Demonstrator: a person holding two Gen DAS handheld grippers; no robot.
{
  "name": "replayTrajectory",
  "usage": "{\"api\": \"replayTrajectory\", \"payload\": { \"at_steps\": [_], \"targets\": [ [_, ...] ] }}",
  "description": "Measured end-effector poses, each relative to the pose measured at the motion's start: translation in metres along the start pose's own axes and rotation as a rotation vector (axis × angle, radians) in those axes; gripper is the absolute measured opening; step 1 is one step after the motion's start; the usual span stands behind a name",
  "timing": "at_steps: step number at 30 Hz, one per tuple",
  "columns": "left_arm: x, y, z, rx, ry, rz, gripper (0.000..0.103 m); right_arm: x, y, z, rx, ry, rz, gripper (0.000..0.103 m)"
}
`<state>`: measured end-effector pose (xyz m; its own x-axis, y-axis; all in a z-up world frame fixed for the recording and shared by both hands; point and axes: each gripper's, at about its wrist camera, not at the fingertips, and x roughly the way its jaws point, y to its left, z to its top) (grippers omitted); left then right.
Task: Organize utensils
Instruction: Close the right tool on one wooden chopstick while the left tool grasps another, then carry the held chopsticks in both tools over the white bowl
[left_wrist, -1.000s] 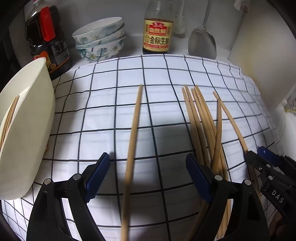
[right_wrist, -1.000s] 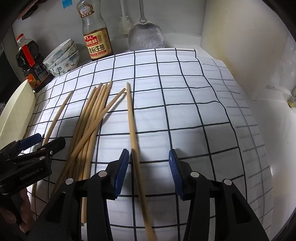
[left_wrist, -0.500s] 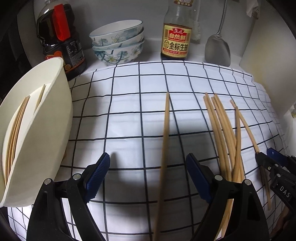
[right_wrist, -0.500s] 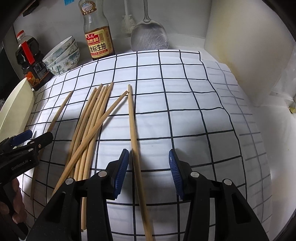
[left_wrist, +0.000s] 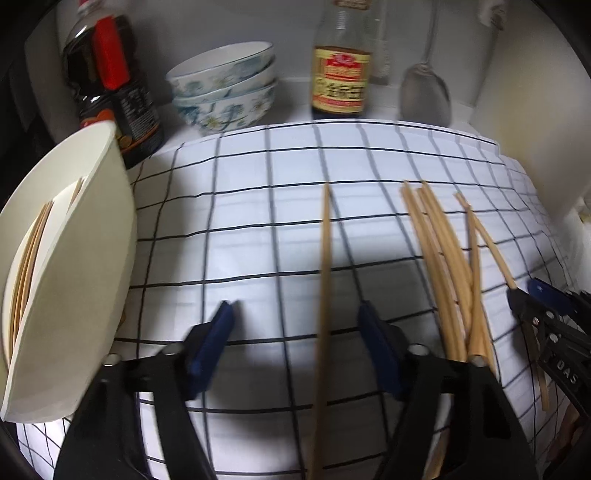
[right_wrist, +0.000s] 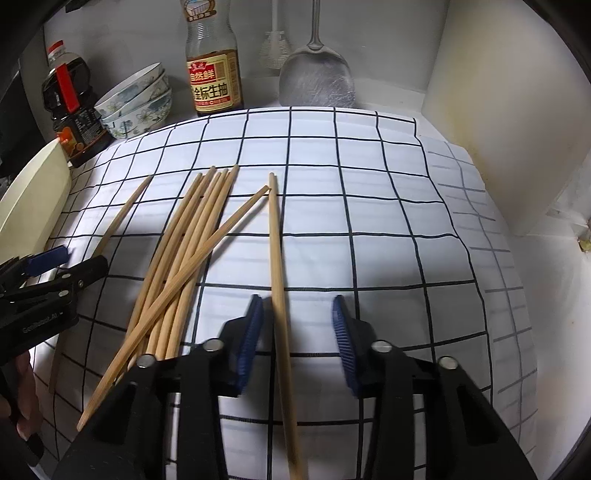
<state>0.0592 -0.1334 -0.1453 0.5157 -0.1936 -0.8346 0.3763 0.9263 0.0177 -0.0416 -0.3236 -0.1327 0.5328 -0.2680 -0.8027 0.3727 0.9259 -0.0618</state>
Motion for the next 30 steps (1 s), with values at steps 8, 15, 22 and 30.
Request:
{"api": "replayTrajectory", "payload": {
  "at_steps": [8,15,22,30],
  "targets": [
    [-0.006,-0.024,-0.003,0.052,0.007,-0.045,0.007,-0.003,-0.002,-0.001,0.040,0.020,0.035,0.006],
    [-0.028,-0.020,-0.004,0.043,0.016,-0.081,0.007,-0.025,-0.006,-0.002,0.102,0.004,0.072,0.006],
    [-0.079,0.001,0.011,0.028,-0.066,-0.073,0.008,-0.067,0.021,0.018,0.066,-0.061,0.097,0.006],
    [-0.129,0.068,0.023,-0.052,-0.172,0.003,0.008,-0.100,0.099,0.054,-0.049,-0.133,0.191,0.006]
  ]
}}
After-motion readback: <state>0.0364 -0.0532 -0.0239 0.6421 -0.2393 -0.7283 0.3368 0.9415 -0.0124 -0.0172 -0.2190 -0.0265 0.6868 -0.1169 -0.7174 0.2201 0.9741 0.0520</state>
